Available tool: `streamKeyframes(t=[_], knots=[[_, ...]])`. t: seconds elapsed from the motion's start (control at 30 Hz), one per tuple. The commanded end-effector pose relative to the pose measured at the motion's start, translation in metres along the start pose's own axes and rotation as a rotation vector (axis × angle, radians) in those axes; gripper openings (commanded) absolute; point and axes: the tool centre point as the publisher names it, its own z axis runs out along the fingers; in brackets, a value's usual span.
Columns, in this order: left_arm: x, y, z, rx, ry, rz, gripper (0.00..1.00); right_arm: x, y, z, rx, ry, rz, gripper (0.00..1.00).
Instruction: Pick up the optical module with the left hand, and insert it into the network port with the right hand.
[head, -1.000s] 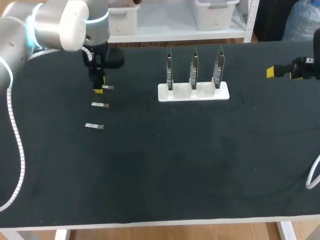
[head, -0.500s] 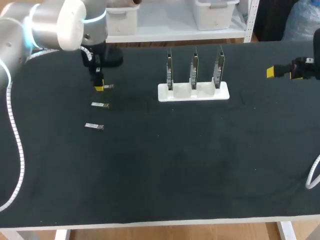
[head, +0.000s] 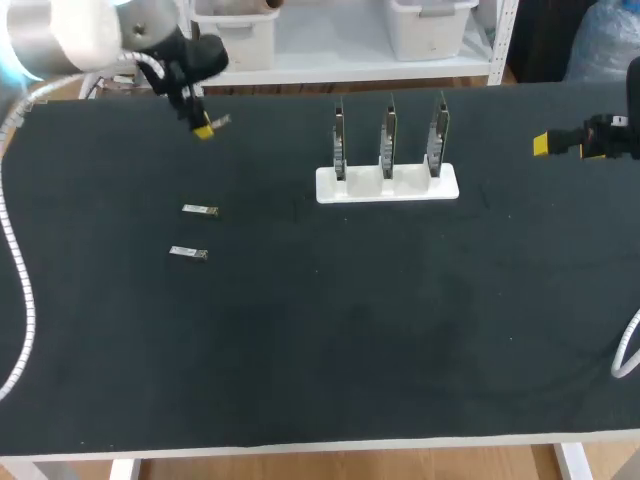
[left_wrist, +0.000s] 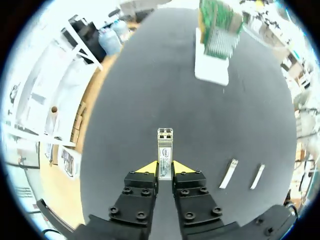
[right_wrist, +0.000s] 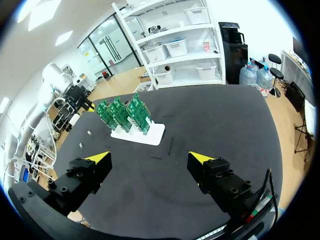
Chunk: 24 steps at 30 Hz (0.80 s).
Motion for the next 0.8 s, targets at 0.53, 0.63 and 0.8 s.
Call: streamKeyframes(t=[0.53,0.63,0.8], knots=[[-0.055,-0.033,-0.113,-0.031,-0.780,-0.130,0.00,0.000,0.002,-0.001,0.009,0.000,0.001,1.00],[-0.065,-0.039,-0.124,0.005,-0.880,-0.141,0.00,0.000,0.002,-0.001,0.009,0.000,0.001,1.00],[-0.083,-0.052,-0.133,0.079,-0.999,-0.138,0.00,0.000,0.002,-0.001,0.009,0.000,0.001,1.00]])
